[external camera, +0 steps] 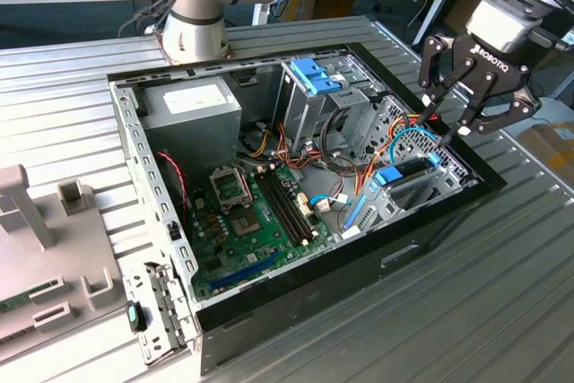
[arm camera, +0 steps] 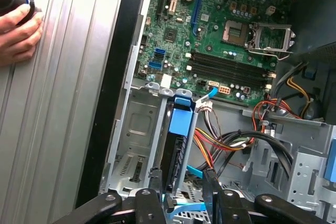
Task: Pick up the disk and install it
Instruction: 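Insert the first disk wire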
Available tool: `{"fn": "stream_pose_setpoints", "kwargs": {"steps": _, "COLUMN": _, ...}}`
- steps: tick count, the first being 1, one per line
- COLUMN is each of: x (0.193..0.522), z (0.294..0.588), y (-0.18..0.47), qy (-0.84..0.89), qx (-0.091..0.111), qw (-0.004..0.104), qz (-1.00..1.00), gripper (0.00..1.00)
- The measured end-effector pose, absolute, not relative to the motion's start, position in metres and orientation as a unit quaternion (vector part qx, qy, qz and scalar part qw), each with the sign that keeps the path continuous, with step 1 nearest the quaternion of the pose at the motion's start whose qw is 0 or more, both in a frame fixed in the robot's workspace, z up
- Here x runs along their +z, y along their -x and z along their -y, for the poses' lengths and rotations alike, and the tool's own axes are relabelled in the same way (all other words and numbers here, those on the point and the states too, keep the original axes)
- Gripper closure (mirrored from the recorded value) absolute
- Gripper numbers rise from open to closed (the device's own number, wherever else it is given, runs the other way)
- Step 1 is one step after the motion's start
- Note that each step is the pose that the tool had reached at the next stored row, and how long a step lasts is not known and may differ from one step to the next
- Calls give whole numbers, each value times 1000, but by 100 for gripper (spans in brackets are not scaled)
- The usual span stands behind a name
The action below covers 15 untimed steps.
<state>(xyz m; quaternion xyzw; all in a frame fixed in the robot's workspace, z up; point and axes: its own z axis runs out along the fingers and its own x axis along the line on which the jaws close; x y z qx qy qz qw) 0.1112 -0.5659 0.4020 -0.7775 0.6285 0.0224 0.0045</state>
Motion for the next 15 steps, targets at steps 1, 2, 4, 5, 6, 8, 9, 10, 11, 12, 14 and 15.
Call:
{"fn": "stream_pose_setpoints", "kwargs": {"steps": 1, "x": 402, "z": 566, "y": -111, "qy": 777, "qx": 22, "qw": 5, "qz": -629, "gripper": 56}}
{"fn": "stream_pose_setpoints", "kwargs": {"steps": 2, "x": 402, "z": 566, "y": -111, "qy": 777, "qx": 22, "qw": 5, "qz": -629, "gripper": 56}}
{"fn": "stream_pose_setpoints", "kwargs": {"steps": 4, "x": 402, "z": 565, "y": -111, "qy": 777, "qx": 22, "qw": 5, "qz": -629, "gripper": 56}}
{"fn": "stream_pose_setpoints", "kwargs": {"steps": 5, "x": 402, "z": 565, "y": -111, "qy": 777, "qx": 22, "qw": 5, "qz": -629, "gripper": 56}}
{"fn": "stream_pose_setpoints", "kwargs": {"steps": 6, "x": 402, "z": 565, "y": -111, "qy": 777, "qx": 22, "qw": 5, "qz": -629, "gripper": 56}}
{"fn": "stream_pose_setpoints", "kwargs": {"steps": 8, "x": 402, "z": 565, "y": -111, "qy": 778, "qx": 22, "qw": 5, "qz": -628, "gripper": 56}}
{"fn": "stream_pose_setpoints", "kwargs": {"steps": 9, "x": 402, "z": 565, "y": -111, "qy": 778, "qx": 22, "qw": 5, "qz": -628, "gripper": 56}}
{"fn": "stream_pose_setpoints", "kwargs": {"steps": 10, "x": 402, "z": 564, "y": -111, "qy": 781, "qx": 22, "qw": 4, "qz": -625, "gripper": 56}}
{"fn": "stream_pose_setpoints", "kwargs": {"steps": 11, "x": 402, "z": 564, "y": -112, "qy": 783, "qx": 22, "qw": 4, "qz": -621, "gripper": 56}}
{"fn": "stream_pose_setpoints", "kwargs": {"steps": 12, "x": 402, "z": 563, "y": -113, "qy": 786, "qx": 22, "qw": 4, "qz": -617, "gripper": 56}}
{"fn": "stream_pose_setpoints", "kwargs": {"steps": 14, "x": 402, "z": 560, "y": -114, "qy": 792, "qx": 22, "qw": 4, "qz": -611, "gripper": 56}}
{"fn": "stream_pose_setpoints", "kwargs": {"steps": 15, "x": 402, "z": 558, "y": -115, "qy": 794, "qx": 23, "qw": 4, "qz": -607, "gripper": 56}}
